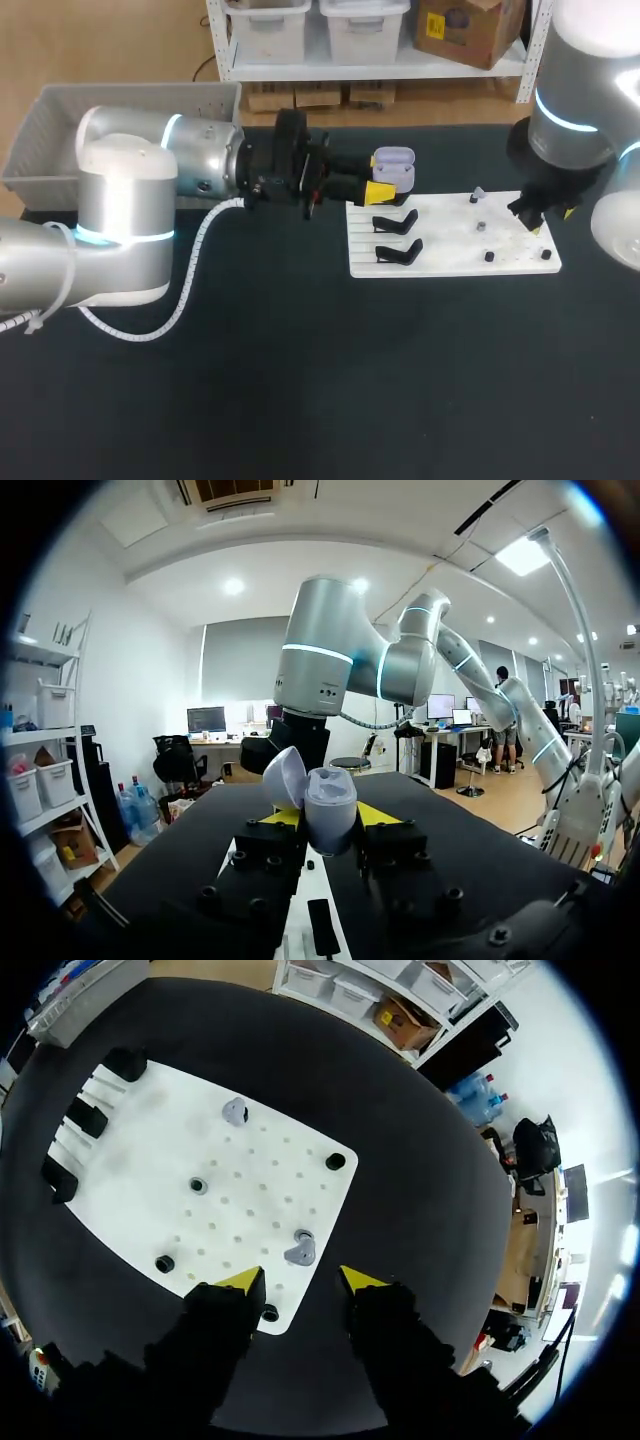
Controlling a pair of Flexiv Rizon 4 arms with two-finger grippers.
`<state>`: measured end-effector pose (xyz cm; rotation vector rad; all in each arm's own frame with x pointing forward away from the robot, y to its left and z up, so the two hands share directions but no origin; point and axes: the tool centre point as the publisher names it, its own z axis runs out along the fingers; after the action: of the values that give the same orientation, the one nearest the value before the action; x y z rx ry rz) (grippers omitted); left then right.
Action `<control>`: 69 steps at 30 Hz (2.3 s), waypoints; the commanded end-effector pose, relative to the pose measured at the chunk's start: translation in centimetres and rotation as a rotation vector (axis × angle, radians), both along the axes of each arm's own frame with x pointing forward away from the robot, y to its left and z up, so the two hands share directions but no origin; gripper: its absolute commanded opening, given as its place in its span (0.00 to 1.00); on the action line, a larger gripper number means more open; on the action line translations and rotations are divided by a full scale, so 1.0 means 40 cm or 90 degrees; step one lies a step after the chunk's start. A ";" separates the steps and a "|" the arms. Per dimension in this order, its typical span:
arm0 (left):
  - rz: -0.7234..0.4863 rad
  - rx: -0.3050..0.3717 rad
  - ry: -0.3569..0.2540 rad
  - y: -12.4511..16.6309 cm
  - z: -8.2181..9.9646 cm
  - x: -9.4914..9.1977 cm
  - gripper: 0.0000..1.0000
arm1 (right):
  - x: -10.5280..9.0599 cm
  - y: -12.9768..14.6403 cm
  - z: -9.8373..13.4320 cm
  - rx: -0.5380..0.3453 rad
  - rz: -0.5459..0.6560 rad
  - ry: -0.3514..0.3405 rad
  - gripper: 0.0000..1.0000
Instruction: Pick up each earbud case from the left stands, insert the matching earbuds, close the lid, and place the case in the box.
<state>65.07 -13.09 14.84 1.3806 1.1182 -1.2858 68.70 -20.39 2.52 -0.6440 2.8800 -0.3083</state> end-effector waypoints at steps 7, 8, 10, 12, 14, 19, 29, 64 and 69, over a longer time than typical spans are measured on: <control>0.002 -0.001 -0.001 0.000 -0.002 -0.002 0.00 | 0.013 0.013 -0.023 -0.036 0.001 -0.010 0.45; 0.002 -0.001 -0.001 0.000 -0.002 -0.002 0.00 | 0.014 0.014 -0.024 -0.038 0.002 -0.010 0.45; 0.002 -0.001 -0.001 0.000 -0.002 -0.002 0.00 | 0.015 0.015 -0.025 -0.040 0.002 -0.011 0.45; 0.002 -0.001 -0.001 0.000 -0.002 -0.002 0.00 | 0.021 0.014 -0.028 -0.045 0.000 -0.014 0.44; 0.002 -0.001 -0.001 0.000 -0.002 -0.002 0.00 | 0.024 0.013 -0.030 -0.047 -0.001 -0.015 0.43; 0.002 -0.001 -0.001 0.000 -0.002 -0.002 0.00 | 0.028 0.012 -0.033 -0.057 -0.007 -0.025 0.39; 0.002 -0.001 -0.001 0.000 -0.002 -0.002 0.00 | 0.037 0.006 -0.044 -0.060 -0.012 -0.025 0.36; 0.002 -0.001 -0.001 0.000 -0.002 -0.002 0.00 | -0.050 0.042 0.160 0.008 -0.124 0.029 0.00; 0.002 -0.001 -0.001 0.000 -0.002 -0.002 0.00 | -0.074 0.075 0.209 0.042 -0.152 0.058 0.00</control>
<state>65.07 -13.09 14.84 1.3805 1.1182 -1.2858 65.88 -17.85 8.68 -0.3098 3.0108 -0.2302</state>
